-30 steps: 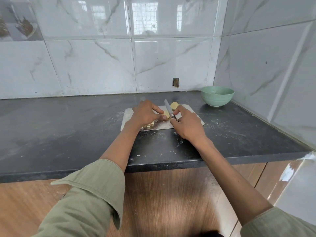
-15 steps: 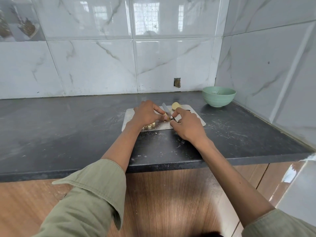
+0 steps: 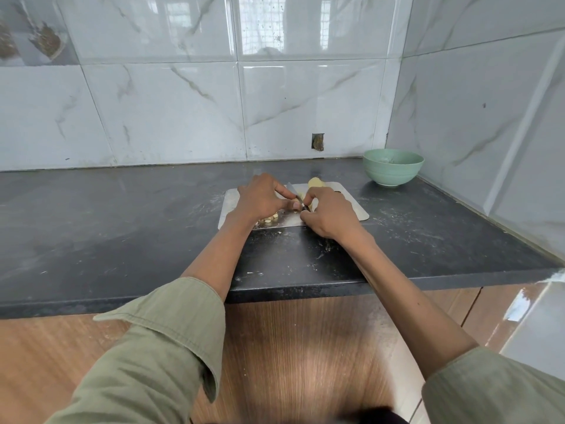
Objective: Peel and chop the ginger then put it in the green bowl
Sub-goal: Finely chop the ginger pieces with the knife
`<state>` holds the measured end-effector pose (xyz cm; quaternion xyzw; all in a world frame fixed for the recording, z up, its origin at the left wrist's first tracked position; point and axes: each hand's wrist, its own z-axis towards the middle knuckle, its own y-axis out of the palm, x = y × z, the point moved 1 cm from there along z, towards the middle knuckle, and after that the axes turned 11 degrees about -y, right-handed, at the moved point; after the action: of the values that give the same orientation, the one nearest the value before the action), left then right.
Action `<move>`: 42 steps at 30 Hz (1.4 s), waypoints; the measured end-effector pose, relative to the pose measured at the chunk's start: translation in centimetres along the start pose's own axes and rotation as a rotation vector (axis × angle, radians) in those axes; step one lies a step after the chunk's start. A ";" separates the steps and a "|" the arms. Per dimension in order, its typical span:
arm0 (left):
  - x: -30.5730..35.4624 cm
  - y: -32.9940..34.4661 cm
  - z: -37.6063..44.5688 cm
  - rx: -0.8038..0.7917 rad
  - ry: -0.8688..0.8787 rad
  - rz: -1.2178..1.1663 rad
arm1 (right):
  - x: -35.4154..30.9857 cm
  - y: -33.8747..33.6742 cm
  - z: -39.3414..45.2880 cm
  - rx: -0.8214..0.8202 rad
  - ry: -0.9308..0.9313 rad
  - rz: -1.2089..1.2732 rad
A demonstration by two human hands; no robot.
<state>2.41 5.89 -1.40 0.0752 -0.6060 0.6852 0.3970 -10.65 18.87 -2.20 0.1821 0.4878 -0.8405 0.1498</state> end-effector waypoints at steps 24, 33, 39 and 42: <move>-0.2 -0.2 0.2 -0.026 0.050 -0.107 | 0.6 0.4 -1.4 0.115 -0.032 0.042; -0.1 -0.3 0.0 -0.041 0.046 -0.108 | 0.4 0.4 -1.5 0.124 -0.038 0.026; -0.2 -0.3 0.1 -0.042 0.043 -0.081 | 0.3 0.3 -1.5 0.109 -0.038 0.028; -0.3 -0.1 0.2 -0.040 0.039 -0.043 | 0.3 0.1 -1.3 0.082 -0.028 0.039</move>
<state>2.60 5.60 -1.41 0.0667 -0.6101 0.6655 0.4247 -10.70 19.91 -3.03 0.1857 0.4471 -0.8592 0.1654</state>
